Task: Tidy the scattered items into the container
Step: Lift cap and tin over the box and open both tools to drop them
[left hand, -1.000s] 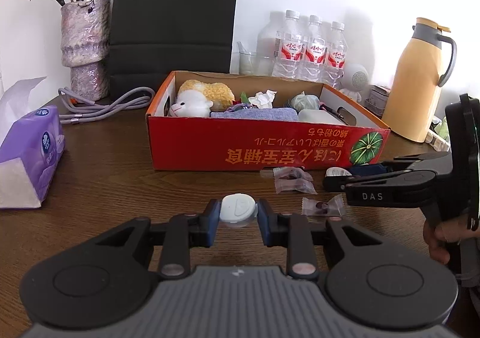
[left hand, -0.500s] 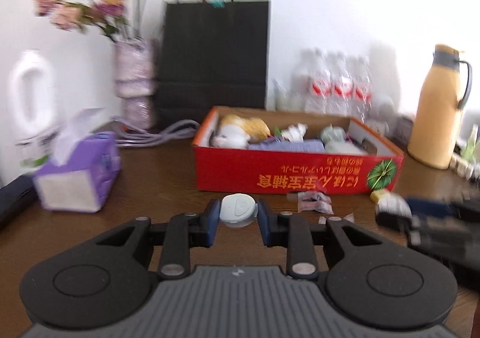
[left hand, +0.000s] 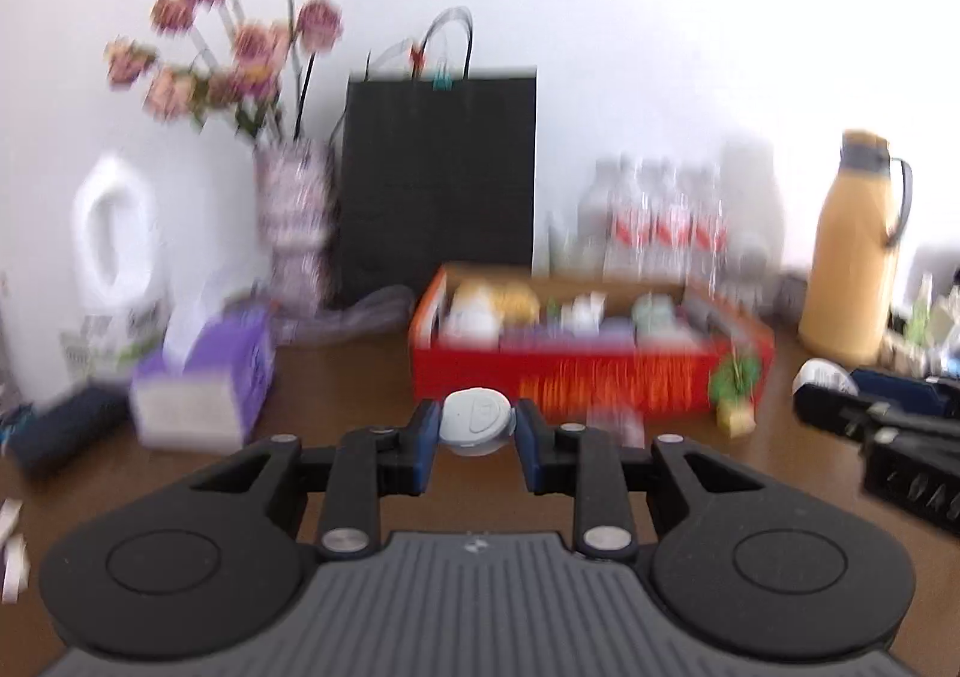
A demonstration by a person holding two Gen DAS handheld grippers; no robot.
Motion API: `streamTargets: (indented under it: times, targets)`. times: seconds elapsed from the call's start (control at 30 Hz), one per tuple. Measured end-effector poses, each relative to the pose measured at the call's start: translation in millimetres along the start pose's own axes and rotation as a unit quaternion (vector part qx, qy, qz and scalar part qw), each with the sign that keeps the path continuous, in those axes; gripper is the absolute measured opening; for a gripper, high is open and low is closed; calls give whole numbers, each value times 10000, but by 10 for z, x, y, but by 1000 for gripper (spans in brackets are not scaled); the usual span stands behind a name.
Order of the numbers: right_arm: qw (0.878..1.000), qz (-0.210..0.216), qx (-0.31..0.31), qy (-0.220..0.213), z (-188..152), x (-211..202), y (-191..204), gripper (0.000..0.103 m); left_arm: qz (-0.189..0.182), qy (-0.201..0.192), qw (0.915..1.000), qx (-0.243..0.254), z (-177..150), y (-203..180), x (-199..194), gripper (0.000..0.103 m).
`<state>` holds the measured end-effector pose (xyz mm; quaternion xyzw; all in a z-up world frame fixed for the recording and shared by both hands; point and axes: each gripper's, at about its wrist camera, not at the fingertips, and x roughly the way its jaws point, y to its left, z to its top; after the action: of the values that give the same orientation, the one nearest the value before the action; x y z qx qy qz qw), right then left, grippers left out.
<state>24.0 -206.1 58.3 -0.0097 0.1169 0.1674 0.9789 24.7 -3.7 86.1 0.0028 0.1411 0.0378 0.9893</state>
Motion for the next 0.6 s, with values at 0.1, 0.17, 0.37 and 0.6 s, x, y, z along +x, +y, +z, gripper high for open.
streamTargets:
  times: [0.1, 0.17, 0.37, 0.6]
  targets:
    - [9993, -11, 66, -357, 485, 240, -129, 38, -46, -398, 9992, 53, 499, 77, 327, 28]
    - [9989, 84, 45, -458, 836, 421, -212, 38, -150, -522, 9984, 143, 853, 139, 580, 28]
    - [9992, 363, 181, 58, 1601, 1041, -518, 38, -671, 170, 9973, -265, 1481, 321, 1332, 28]
    - [9501, 1212, 766, 2769, 1336, 2620, -644, 38, -1081, 2097, 9715, 244, 1216, 109, 2323, 28]
